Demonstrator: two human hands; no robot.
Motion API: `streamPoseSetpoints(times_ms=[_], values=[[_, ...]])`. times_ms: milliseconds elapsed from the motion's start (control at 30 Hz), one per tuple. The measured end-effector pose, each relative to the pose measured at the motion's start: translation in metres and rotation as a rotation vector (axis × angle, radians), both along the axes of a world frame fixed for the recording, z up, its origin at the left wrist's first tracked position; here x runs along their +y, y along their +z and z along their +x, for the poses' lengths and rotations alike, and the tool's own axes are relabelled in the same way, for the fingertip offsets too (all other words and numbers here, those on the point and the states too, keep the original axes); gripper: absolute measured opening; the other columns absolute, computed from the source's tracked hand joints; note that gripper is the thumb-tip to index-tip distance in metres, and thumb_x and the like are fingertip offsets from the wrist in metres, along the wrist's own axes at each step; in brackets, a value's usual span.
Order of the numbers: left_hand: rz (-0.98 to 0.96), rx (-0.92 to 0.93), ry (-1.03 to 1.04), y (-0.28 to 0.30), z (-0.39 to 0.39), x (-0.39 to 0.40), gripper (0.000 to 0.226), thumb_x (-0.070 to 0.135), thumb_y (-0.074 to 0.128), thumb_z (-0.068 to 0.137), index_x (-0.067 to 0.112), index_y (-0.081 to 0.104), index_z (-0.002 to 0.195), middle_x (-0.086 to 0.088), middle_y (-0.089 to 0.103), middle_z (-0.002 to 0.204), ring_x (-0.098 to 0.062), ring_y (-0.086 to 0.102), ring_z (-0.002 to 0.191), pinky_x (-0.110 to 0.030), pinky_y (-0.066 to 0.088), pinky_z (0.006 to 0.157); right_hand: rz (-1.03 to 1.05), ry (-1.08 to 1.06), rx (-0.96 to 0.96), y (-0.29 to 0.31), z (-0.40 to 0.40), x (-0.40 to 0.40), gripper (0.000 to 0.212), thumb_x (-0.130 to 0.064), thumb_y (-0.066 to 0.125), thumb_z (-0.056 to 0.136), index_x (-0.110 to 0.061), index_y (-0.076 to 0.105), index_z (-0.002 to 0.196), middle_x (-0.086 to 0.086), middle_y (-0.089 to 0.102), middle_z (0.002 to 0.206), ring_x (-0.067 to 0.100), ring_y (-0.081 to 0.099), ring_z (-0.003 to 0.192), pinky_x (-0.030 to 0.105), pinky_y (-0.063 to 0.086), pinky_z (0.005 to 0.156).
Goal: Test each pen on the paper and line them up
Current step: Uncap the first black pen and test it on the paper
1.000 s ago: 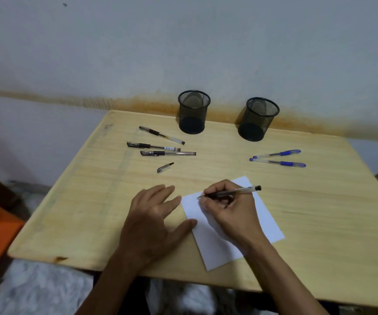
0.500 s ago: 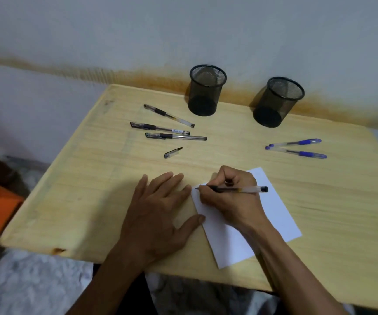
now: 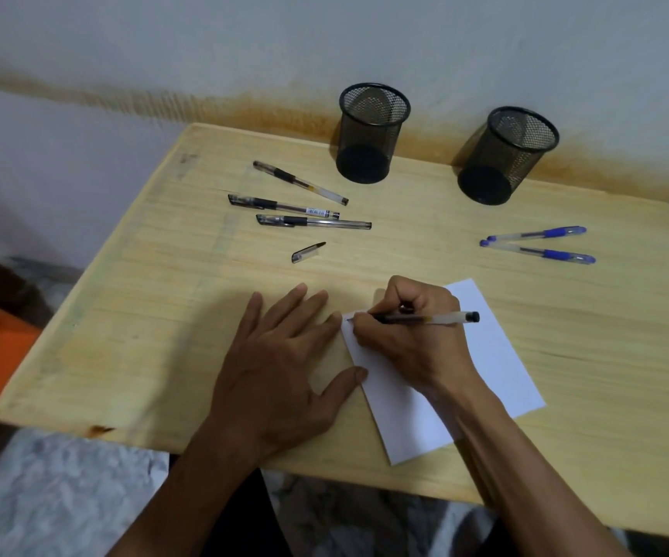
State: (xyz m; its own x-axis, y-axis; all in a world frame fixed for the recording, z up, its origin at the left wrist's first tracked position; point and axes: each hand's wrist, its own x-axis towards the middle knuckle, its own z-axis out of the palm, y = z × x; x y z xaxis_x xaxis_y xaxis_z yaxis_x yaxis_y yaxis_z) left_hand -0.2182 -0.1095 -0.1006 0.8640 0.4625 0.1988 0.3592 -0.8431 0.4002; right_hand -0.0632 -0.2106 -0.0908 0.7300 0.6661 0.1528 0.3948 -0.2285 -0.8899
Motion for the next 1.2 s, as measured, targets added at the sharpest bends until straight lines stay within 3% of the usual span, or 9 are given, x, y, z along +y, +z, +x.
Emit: streamPoseSetpoints(times_ms=[100,233,500,667,767,900,1200], values=[[-0.005,-0.013,0.005,-0.0004,0.0003,-0.0005,0.066,0.068,0.051,0.082,0.025,0.062,0.130,0.003,0.050,0.148,-0.016,0.036,0.144,-0.057,0.027,0.115,-0.004,0.001,-0.016,-0.0007,0.0014,0.0001,0.032,-0.030,0.076,0.064,-0.009,0.053,0.055,0.008,0.058,0.054,0.009,0.046,0.051,0.029,0.036,0.046],[-0.015,-0.026,0.005,-0.0001,0.0008,-0.0009,0.066,0.068,0.051,0.081,0.025,0.063,0.130,0.003,0.051,0.147,-0.016,0.037,0.143,-0.057,0.028,0.115,0.046,-0.011,0.077,-0.0037,0.0033,-0.0003,0.028,-0.026,0.077,0.064,-0.009,0.056,0.058,0.012,0.064,0.056,0.036,0.061,0.056,0.047,0.050,0.051],[-0.017,-0.008,0.006,0.0016,0.0006,-0.0018,0.068,0.069,0.049,0.082,0.024,0.062,0.131,0.002,0.050,0.148,-0.015,0.035,0.144,-0.056,0.026,0.116,0.028,-0.011,0.076,-0.0015,0.0026,-0.0020,0.029,-0.006,0.082,0.068,-0.006,0.054,0.057,0.006,0.059,0.052,0.011,0.050,0.052,0.032,0.039,0.049],[-0.014,-0.005,0.006,0.0022,0.0007,-0.0024,0.068,0.069,0.049,0.082,0.024,0.061,0.132,0.003,0.050,0.148,-0.015,0.035,0.144,-0.057,0.027,0.115,0.067,-0.028,0.195,-0.0026,0.0036,-0.0017,0.024,-0.016,0.078,0.064,-0.005,0.057,0.060,0.015,0.066,0.058,0.040,0.064,0.059,0.055,0.053,0.055],[-0.013,-0.005,0.007,0.0019,0.0009,-0.0020,0.068,0.070,0.048,0.082,0.024,0.061,0.132,0.003,0.050,0.148,-0.015,0.036,0.144,-0.057,0.027,0.115,0.049,-0.034,0.124,-0.0018,0.0024,-0.0012,0.028,-0.018,0.078,0.064,-0.002,0.055,0.060,0.020,0.061,0.059,0.031,0.057,0.054,0.050,0.049,0.050],[-0.016,-0.011,0.010,0.0015,0.0005,-0.0021,0.068,0.069,0.049,0.082,0.024,0.062,0.132,0.003,0.050,0.148,-0.016,0.036,0.144,-0.057,0.027,0.115,0.056,-0.033,0.135,-0.0047,0.0046,-0.0016,0.029,-0.021,0.077,0.063,-0.004,0.053,0.060,0.023,0.062,0.059,0.045,0.061,0.059,0.058,0.051,0.051],[-0.012,-0.012,0.010,0.0012,0.0011,-0.0024,0.068,0.070,0.049,0.083,0.025,0.061,0.132,0.003,0.049,0.149,-0.015,0.035,0.144,-0.057,0.027,0.115,0.051,-0.052,0.122,-0.0049,0.0048,-0.0034,0.026,-0.017,0.076,0.065,-0.001,0.055,0.061,0.021,0.063,0.059,0.045,0.062,0.060,0.057,0.051,0.052]])
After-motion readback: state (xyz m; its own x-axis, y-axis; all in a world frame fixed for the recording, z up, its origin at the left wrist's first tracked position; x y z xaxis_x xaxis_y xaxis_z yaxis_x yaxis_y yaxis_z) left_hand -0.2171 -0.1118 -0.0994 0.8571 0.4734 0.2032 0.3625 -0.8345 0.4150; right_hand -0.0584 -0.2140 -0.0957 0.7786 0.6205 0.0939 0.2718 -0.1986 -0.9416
